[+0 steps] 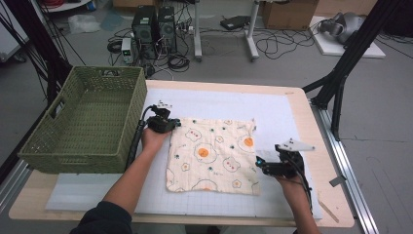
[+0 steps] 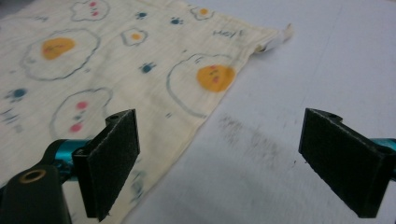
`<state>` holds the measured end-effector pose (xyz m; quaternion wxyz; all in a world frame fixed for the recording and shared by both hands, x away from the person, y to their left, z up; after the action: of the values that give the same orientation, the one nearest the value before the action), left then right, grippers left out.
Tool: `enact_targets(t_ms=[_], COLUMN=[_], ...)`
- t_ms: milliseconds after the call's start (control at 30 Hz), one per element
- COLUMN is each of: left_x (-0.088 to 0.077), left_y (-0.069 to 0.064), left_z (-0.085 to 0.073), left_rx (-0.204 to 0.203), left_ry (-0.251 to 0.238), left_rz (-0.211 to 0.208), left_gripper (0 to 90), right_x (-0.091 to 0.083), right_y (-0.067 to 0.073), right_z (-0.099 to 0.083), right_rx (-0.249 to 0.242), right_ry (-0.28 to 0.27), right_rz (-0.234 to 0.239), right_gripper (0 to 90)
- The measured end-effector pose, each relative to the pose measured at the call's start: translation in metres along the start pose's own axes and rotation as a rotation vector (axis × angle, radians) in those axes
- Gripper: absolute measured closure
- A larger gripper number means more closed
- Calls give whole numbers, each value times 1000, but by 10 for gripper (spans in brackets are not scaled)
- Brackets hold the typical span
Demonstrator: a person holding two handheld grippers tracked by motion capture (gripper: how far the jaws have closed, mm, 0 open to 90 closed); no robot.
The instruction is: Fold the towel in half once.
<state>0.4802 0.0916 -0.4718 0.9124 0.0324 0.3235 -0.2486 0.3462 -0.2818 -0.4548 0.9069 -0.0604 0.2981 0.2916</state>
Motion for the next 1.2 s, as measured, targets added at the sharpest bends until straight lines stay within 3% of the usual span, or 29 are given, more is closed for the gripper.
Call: enact_targets(t_ms=[100,233,367,500,567,600,633,700,800,900,1000,1067,1200], left_x=[-5,-7,-8,-8,-8,-9,-9,-9,-11,-16,-22,-26,-34], left_y=[1,2,2,0,0,1,2,4,3,2,4,2,0], left_z=[4,4,4,4,4,4,4,5,8,16,21,23,23], left_rx=[-16,-13,-6,3,15,15,14,6,-1,8,-18,-4,20], left_ry=[-31,-28,-25,-24,-28,-28,-31,-34,-61,-117,-162,-176,-166], left_rz=[-4,-13,-13,-14,-12,-14,-12,-10,-9,13,31,19,-3], left_gripper=[860,858,858,859,859,859,860,861,864,867,866,865,865], right_x=[22,54,79,95,101,106,106,106,105,106,99,95,84], right_y=[-11,-21,-26,-34,-35,-35,-35,-38,-35,-34,-39,-40,-34], right_z=[14,28,38,44,46,45,45,46,47,52,59,60,62], right_rx=[13,-1,10,14,32,32,34,45,25,-22,10,32,16], right_ry=[26,101,141,148,117,128,120,111,117,123,47,18,-2], right_rz=[-4,8,13,-11,10,7,4,-7,24,-20,-44,-22,-5], right_gripper=[117,117,131,316,421,446,480,646,861,877,877,876,877])
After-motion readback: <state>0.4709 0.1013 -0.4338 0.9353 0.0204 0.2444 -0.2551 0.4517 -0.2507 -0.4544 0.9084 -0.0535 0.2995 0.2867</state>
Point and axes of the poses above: each handheld gripper's, and its own axes: x roughly forward along the jaws, z roughly out of its top, y roughly to its left, the point moved 5 cm from there along x, roughly forward along the jaws, and after that the axes turned 5 degrees about z, right-handed, at the moved point
